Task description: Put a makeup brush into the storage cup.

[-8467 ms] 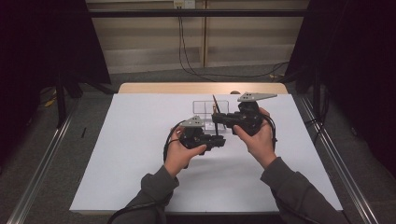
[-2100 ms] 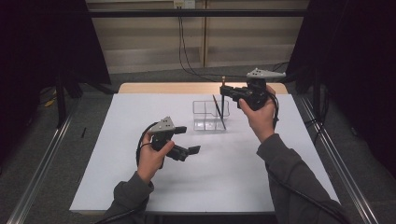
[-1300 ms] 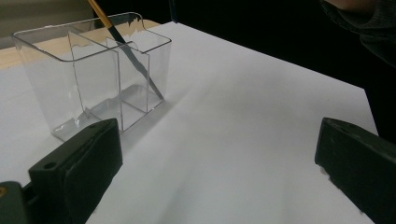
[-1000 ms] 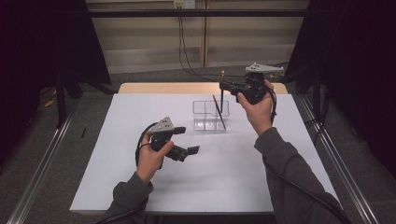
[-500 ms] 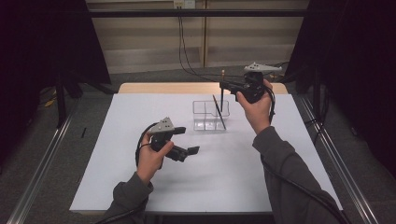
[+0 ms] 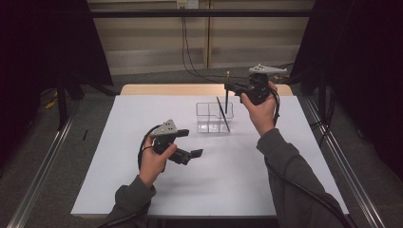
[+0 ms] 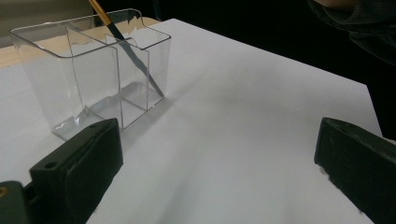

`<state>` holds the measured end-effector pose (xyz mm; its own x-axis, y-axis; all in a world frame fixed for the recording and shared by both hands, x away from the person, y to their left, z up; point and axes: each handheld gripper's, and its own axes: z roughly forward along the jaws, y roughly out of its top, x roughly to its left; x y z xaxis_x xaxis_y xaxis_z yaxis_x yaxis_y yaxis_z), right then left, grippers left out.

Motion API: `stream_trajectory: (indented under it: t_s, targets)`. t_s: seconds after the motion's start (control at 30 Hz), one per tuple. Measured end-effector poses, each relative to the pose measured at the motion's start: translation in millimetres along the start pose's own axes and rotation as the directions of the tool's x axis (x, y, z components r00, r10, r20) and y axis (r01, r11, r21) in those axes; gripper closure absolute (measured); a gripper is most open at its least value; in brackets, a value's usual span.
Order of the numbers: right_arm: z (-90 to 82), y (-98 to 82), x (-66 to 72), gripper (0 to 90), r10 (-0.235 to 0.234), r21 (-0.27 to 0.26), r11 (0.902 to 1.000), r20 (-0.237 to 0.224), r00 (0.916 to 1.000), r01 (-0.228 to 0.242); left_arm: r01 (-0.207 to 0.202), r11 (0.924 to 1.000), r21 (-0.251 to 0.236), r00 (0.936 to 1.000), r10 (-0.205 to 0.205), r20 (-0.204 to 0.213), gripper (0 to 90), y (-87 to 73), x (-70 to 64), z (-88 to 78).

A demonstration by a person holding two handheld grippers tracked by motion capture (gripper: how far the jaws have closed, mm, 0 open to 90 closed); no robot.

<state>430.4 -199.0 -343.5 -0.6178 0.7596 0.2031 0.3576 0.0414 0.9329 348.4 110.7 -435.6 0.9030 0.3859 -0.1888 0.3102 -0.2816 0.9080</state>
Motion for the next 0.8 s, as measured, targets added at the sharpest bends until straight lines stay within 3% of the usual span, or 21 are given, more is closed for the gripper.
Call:
stream_trajectory:
  t_s: [0.8]
  targets:
    - [7.0,-10.7,-5.4,84.6,0.004,0.023,0.9997,0.015,0.9999,-0.004,-0.002,1.0000,-0.006,1.0000,0.002,-0.001,0.9,1.0,1.2,-1.3]
